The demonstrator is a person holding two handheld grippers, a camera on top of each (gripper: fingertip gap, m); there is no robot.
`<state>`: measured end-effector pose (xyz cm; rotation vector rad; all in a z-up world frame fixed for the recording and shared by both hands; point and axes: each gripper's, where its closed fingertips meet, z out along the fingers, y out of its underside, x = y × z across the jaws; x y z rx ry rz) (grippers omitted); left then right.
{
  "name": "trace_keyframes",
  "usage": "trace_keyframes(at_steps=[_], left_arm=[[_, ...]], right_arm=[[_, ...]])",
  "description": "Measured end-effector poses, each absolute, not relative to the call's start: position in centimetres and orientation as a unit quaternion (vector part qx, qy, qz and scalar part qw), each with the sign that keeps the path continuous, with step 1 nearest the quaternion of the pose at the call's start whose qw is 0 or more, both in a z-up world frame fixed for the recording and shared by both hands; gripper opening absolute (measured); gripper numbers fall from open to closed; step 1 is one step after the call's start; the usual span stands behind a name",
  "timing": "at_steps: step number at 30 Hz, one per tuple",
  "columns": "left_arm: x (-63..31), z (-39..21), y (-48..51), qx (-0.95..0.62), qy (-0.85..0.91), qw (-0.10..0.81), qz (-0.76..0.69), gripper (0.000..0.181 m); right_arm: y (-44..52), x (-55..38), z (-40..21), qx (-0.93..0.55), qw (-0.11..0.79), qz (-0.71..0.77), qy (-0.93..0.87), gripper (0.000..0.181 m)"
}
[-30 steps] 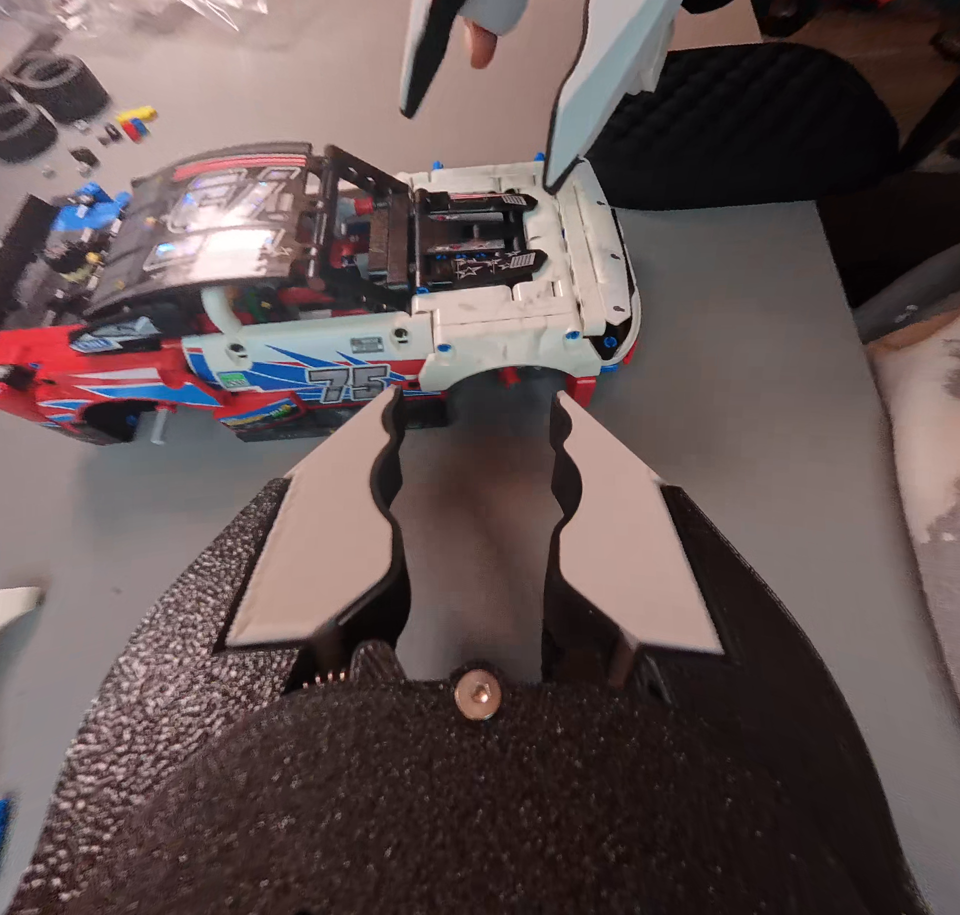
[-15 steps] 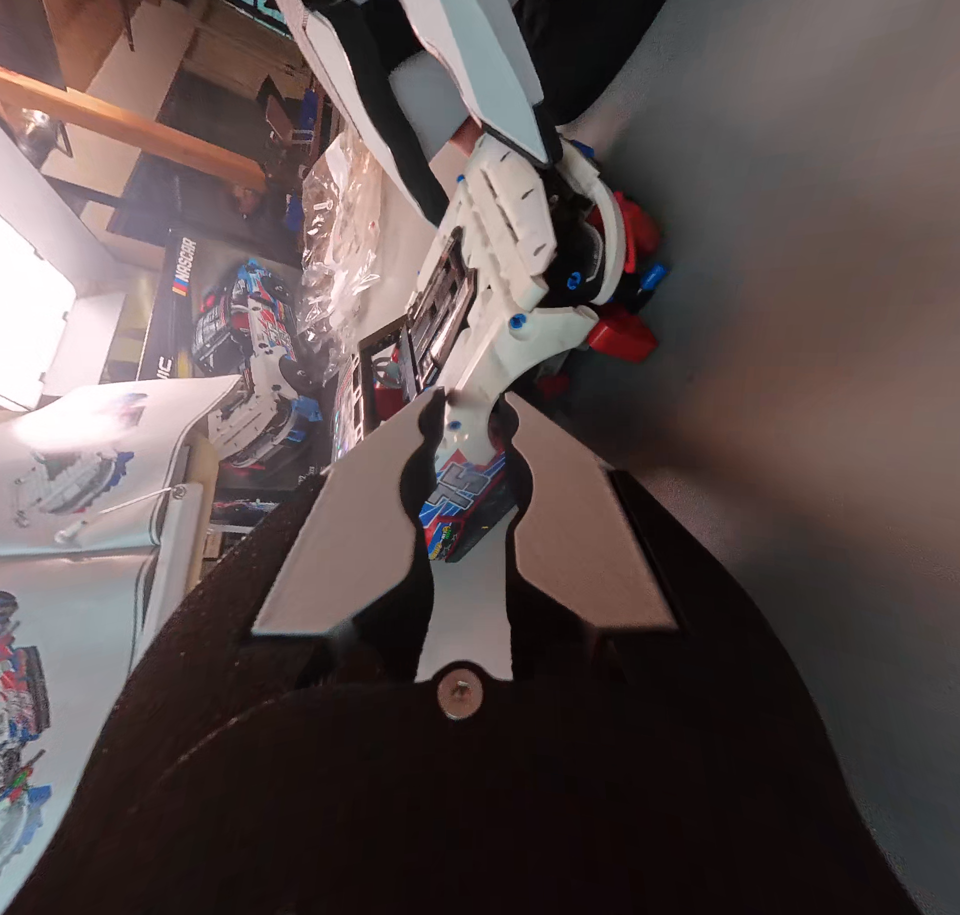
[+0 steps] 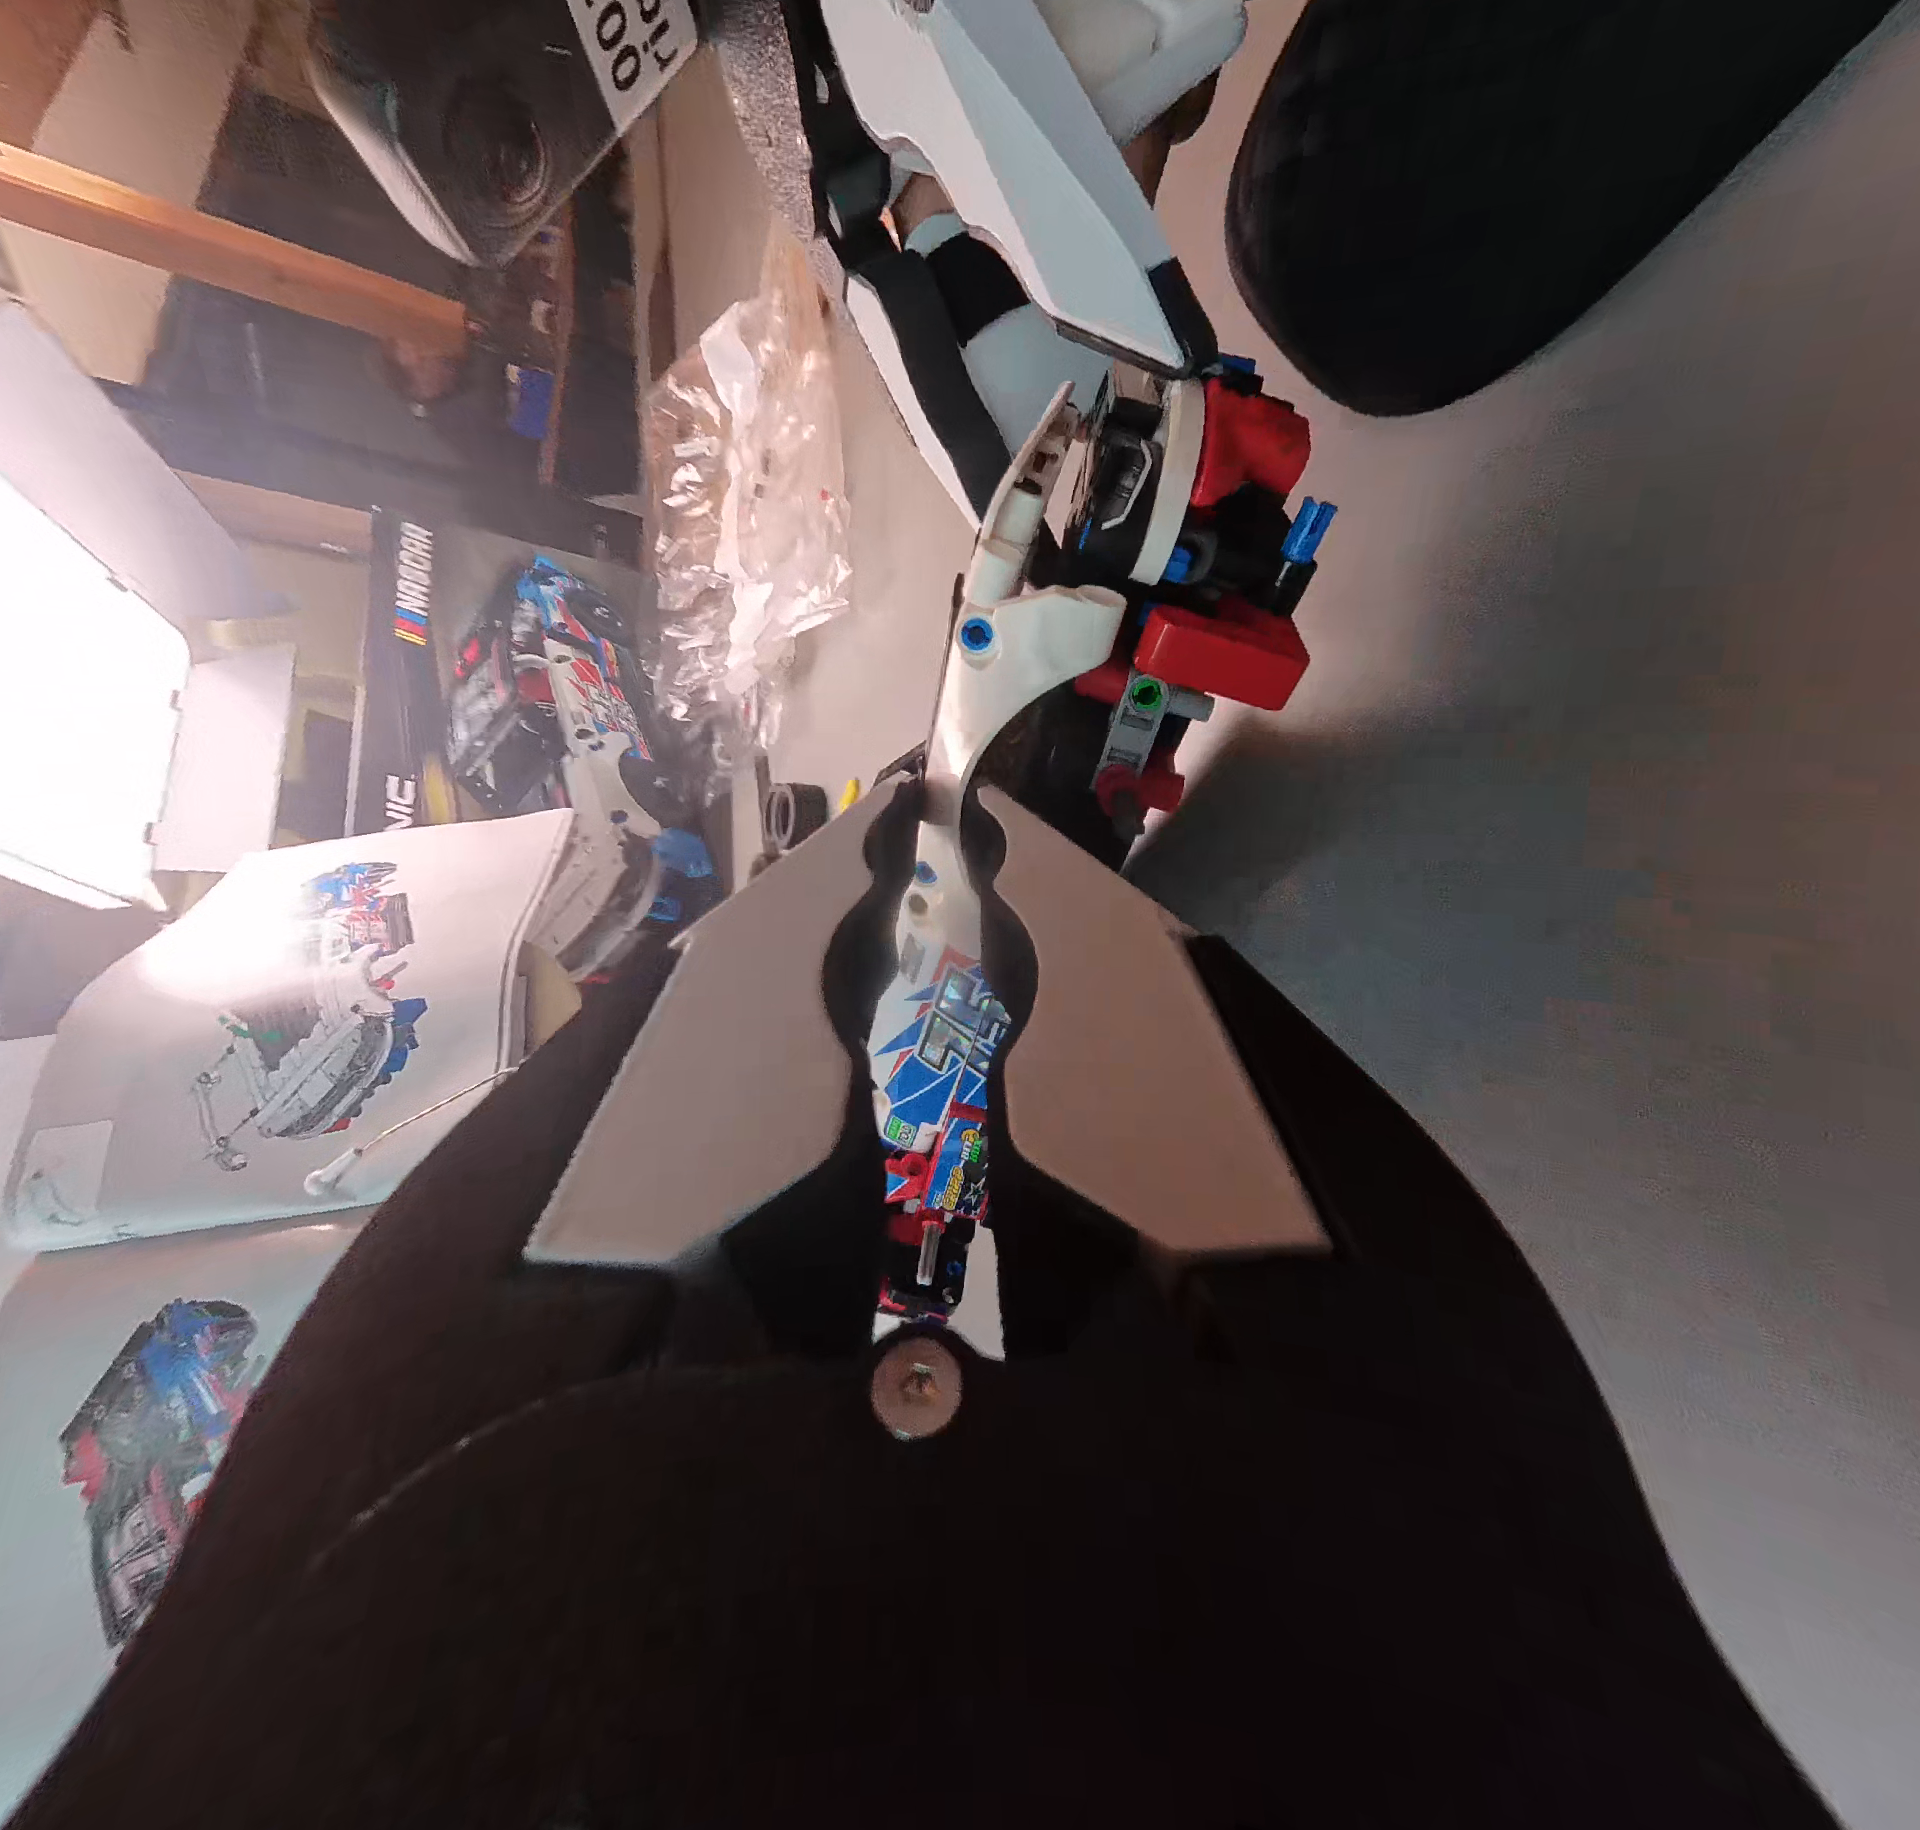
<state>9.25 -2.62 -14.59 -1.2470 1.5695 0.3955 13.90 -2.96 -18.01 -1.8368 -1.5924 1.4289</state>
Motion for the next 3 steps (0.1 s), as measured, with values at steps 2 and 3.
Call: trace_keyframes(at_steps=[2,3], left_arm=[[9.10,-14.53,-1.81,-0.546,0.676,0.468,0.163,0.007],[9.08,-14.52,-1.34,-0.550,0.687,0.445,0.164,0.007]], right_arm=[[-2.24,13.54,-18.49,-0.628,0.133,0.517,-0.566,0.092],[-1.93,13.36,-18.72,-0.622,0.117,0.527,-0.568,0.092]])
